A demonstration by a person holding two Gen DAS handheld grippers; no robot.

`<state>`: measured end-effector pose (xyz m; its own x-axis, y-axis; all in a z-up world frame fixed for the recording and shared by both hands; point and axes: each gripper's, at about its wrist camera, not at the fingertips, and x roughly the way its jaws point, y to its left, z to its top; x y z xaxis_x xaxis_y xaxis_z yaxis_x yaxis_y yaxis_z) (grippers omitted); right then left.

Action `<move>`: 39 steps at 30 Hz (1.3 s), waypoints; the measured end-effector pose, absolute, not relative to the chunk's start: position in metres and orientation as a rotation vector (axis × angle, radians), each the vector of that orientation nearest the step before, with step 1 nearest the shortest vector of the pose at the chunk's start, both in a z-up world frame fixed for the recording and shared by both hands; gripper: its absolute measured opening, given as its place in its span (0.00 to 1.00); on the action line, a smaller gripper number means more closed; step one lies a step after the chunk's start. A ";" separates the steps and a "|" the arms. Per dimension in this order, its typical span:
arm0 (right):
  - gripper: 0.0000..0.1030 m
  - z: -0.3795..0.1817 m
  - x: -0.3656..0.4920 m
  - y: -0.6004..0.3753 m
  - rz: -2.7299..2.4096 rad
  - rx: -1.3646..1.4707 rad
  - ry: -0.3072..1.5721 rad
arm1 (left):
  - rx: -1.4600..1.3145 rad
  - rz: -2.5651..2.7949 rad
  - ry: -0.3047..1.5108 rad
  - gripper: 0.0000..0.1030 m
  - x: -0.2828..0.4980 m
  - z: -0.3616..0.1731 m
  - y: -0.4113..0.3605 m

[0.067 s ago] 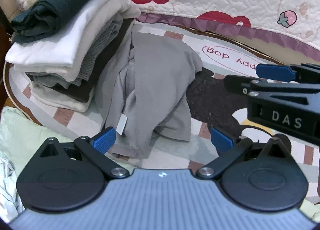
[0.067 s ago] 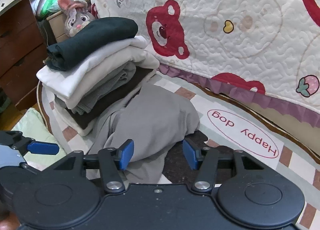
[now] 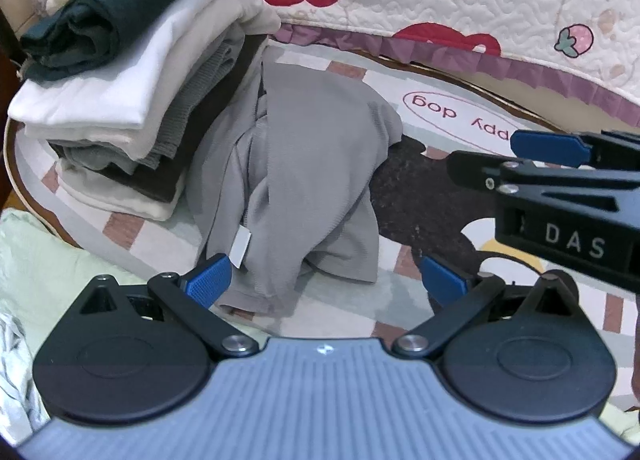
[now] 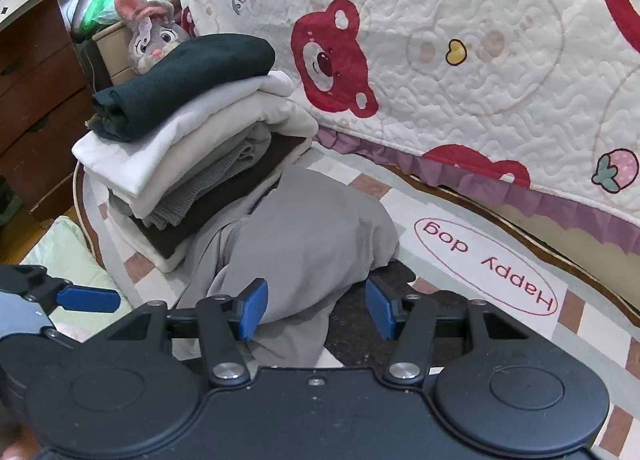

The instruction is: Fold clothes

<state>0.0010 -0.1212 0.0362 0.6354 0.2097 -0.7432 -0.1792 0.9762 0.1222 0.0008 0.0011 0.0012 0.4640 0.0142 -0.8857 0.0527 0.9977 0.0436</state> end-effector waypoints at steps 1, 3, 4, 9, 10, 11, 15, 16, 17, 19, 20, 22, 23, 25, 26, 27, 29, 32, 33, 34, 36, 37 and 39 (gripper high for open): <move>0.58 0.036 0.001 -0.122 0.224 0.039 0.855 | 0.063 -0.024 1.086 1.00 0.001 0.002 0.001; 0.58 0.036 0.001 -0.122 0.226 0.041 0.856 | 0.053 -0.025 1.081 1.00 0.002 0.003 0.002; 0.58 0.036 0.001 -0.123 0.228 0.043 0.857 | 0.048 -0.026 1.078 0.99 0.002 0.003 0.003; 0.58 0.034 0.001 -0.122 0.223 0.043 0.860 | 0.023 -0.029 1.066 0.98 0.003 0.005 0.005; 0.58 0.033 0.001 -0.122 0.223 0.038 0.864 | 0.018 -0.030 1.063 0.98 0.004 0.006 0.005; 0.58 0.032 0.000 -0.120 0.218 0.036 0.858 | 0.015 -0.029 1.063 0.99 0.004 0.006 0.006; 0.58 0.033 0.003 -0.126 0.217 0.045 0.865 | 0.006 -0.026 1.068 0.99 0.005 0.005 0.009; 0.58 0.032 0.003 -0.125 0.215 0.044 0.864 | 0.004 -0.025 1.070 0.99 0.006 0.005 0.010; 0.58 0.032 0.003 -0.125 0.214 0.045 0.864 | 0.002 -0.024 1.071 0.99 0.006 0.005 0.011; 0.58 0.032 0.003 -0.125 0.214 0.046 0.863 | 0.003 -0.028 1.077 0.99 0.006 0.004 0.010; 0.58 0.032 0.003 -0.125 0.213 0.044 0.867 | 0.002 -0.028 1.079 0.99 0.005 0.004 0.010; 0.58 0.030 0.004 -0.124 0.213 0.036 0.876 | 0.004 -0.027 1.081 0.99 0.005 0.002 0.010; 0.58 0.030 0.003 -0.125 0.213 0.035 0.878 | 0.005 -0.026 1.083 0.99 0.005 0.001 0.010; 0.59 0.029 0.003 -0.126 0.214 0.034 0.881 | 0.006 -0.028 1.084 0.99 0.005 0.001 0.009; 0.59 0.029 0.003 -0.126 0.215 0.035 0.880 | 0.005 -0.032 1.084 0.99 0.006 0.000 0.009; 0.59 0.029 0.003 -0.126 0.213 0.036 0.880 | 0.001 -0.033 1.086 0.99 0.006 0.000 0.010; 0.59 0.029 0.002 -0.125 0.211 0.038 0.881 | -0.006 -0.030 1.091 0.99 0.006 -0.001 0.010; 0.60 0.029 0.002 -0.125 0.207 0.038 0.883 | -0.013 -0.020 1.095 0.99 0.006 -0.003 0.011; 0.60 0.029 0.003 -0.125 0.207 0.039 0.884 | -0.015 -0.014 1.099 0.99 0.007 -0.004 0.011; 0.60 0.029 0.003 -0.125 0.207 0.040 0.884 | -0.018 -0.008 1.104 0.99 0.007 -0.005 0.011; 0.60 0.029 0.003 -0.125 0.206 0.041 0.885 | -0.022 0.004 1.113 1.00 0.008 -0.006 0.012; 0.60 0.029 0.002 -0.125 0.206 0.041 0.886 | -0.024 0.010 1.117 1.00 0.009 -0.007 0.013; 0.60 0.029 0.003 -0.126 0.206 0.039 0.889 | -0.020 0.008 1.119 1.00 0.009 -0.009 0.013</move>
